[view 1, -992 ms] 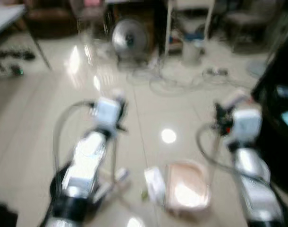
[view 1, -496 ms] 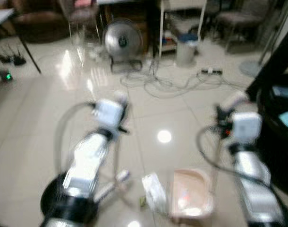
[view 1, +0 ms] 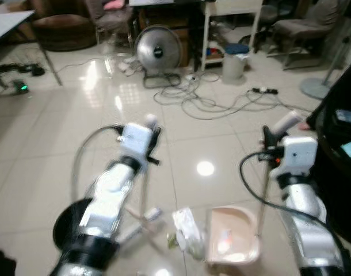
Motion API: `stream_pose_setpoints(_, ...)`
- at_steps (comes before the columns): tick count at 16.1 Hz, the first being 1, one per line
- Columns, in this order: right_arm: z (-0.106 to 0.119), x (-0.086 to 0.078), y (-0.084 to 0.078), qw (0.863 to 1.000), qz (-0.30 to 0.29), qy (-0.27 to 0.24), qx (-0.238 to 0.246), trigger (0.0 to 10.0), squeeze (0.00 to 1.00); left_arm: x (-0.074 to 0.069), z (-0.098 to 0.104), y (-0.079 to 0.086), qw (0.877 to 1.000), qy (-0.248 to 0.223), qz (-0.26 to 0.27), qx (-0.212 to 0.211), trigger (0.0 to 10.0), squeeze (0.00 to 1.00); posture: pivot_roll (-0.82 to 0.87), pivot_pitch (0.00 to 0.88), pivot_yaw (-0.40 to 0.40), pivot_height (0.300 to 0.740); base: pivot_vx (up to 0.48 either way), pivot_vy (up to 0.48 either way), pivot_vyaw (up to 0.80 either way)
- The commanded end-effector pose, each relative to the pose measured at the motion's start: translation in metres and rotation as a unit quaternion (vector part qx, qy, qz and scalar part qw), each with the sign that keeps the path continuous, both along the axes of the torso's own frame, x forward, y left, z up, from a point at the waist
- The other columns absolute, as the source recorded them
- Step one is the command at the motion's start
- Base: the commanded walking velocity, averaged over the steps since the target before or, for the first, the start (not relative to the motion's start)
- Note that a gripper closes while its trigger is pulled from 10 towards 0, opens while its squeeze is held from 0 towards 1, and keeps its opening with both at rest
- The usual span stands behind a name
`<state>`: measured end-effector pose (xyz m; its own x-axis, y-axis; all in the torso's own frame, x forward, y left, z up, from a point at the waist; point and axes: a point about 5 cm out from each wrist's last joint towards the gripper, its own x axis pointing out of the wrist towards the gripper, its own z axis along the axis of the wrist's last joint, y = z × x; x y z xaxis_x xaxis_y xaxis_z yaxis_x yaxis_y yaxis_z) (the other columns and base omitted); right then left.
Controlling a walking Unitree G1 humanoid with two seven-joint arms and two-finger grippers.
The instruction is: Sweep floor
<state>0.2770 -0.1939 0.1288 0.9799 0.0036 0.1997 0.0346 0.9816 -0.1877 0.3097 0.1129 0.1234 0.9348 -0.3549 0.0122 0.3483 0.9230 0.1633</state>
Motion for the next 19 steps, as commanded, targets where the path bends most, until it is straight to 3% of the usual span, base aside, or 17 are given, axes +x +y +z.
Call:
stream_pose_setpoints(1,0.011,0.005,0.004,1.000,0.006,-0.030,-0.004,10.0,0.00,0.005,0.006,0.006,1.000,-0.020,0.015,0.005,10.0,0.00,0.01,0.100,0.024,0.740,0.000,0.000,0.00)
stream_pose_setpoints(6,0.016,0.021,0.004,0.999,0.009,-0.045,-0.002,10.0,0.00,0.019,0.016,-0.002,0.998,-0.045,0.036,-0.011,10.0,0.00,0.04,0.178,0.039,0.740,0.000,0.000,0.00)
stream_pose_setpoints(9,0.012,0.027,0.010,0.998,0.028,-0.049,-0.029,10.0,0.00,0.023,0.019,-0.007,0.996,-0.071,0.041,-0.021,10.0,0.00,0.05,0.247,0.055,0.740,0.000,0.000,0.00)
stream_pose_setpoints(11,0.011,0.028,0.013,0.997,0.026,-0.062,-0.038,10.0,0.00,0.024,0.017,-0.009,0.995,-0.071,0.044,-0.050,10.0,0.00,0.05,0.270,0.061,0.740,0.000,0.000,0.00)
stream_pose_setpoints(12,0.013,0.028,0.018,0.995,0.024,-0.085,-0.043,10.0,0.00,0.025,0.012,-0.010,0.994,-0.068,0.051,-0.075,10.0,0.00,0.05,0.286,0.067,0.740,0.000,0.000,0.00)
stream_pose_setpoints(15,0.013,0.028,0.030,0.992,0.043,-0.105,-0.049,10.0,0.00,0.025,0.004,-0.018,0.993,-0.066,0.051,-0.089,10.0,0.00,0.05,0.303,0.073,0.740,0.000,0.000,0.00)
stream_pose_setpoints(19,0.000,0.025,0.070,0.987,0.105,-0.100,-0.063,10.0,0.00,0.026,-0.011,-0.028,0.993,-0.048,0.059,-0.089,10.0,0.00,-0.02,0.314,0.079,0.740,0.000,0.000,0.00)
